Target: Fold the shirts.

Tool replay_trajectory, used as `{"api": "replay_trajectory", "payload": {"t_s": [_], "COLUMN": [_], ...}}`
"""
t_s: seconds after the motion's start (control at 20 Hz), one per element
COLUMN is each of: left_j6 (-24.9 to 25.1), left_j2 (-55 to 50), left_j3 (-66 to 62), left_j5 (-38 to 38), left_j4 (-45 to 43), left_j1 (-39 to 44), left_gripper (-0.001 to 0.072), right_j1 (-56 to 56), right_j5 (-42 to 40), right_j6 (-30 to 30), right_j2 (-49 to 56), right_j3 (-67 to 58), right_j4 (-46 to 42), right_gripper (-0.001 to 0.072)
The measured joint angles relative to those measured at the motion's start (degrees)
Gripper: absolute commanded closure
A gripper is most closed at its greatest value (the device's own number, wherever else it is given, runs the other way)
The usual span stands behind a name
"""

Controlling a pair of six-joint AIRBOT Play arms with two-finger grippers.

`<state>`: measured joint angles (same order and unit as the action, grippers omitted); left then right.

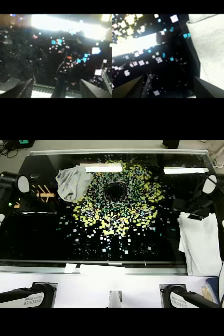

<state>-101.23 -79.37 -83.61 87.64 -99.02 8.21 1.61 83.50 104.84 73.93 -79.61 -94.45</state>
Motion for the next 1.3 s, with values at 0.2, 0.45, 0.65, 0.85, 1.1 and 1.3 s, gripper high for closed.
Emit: {"api": "replay_trajectory", "payload": {"t_s": [0.2, 0.45, 0.65, 0.85, 1.1, 1.3], "left_j6": [0.0, 0.0, 0.0, 0.0, -0.28, -6.71], "left_j2": [0.0, 0.0, 0.0, -0.07, -1.46, -5.07], "left_j3": [0.0, 0.0, 0.0, 0.0, -0.02, -0.13], "left_j5": [0.0, 0.0, 0.0, -0.57, -10.29, -22.03], "left_j4": [0.0, 0.02, 0.0, 0.0, 0.02, 0.94], "left_j1": [0.0, 0.0, 0.0, 0.0, 0.0, -0.04], "left_gripper": [-0.0007, -0.0007, -0.0007, -0.0007, -0.0007, -0.0008], "right_j1": [0.0, 0.0, 0.0, 0.0, 0.0, 0.0], "right_j5": [0.02, 0.02, 0.0, 0.02, -2.01, -6.21], "right_j6": [0.02, 0.02, 0.02, 0.02, 0.0, 0.0], "right_j2": [0.0, 0.0, 0.0, 0.0, 0.0, 0.0], "right_j3": [0.0, 0.0, 0.0, 0.0, 0.0, 0.0], "right_j4": [-0.02, 0.0, -0.02, -0.02, -0.04, -0.07], "right_gripper": [0.0055, 0.0055, 0.0055, 0.0054, 0.0053, 0.0053]}}
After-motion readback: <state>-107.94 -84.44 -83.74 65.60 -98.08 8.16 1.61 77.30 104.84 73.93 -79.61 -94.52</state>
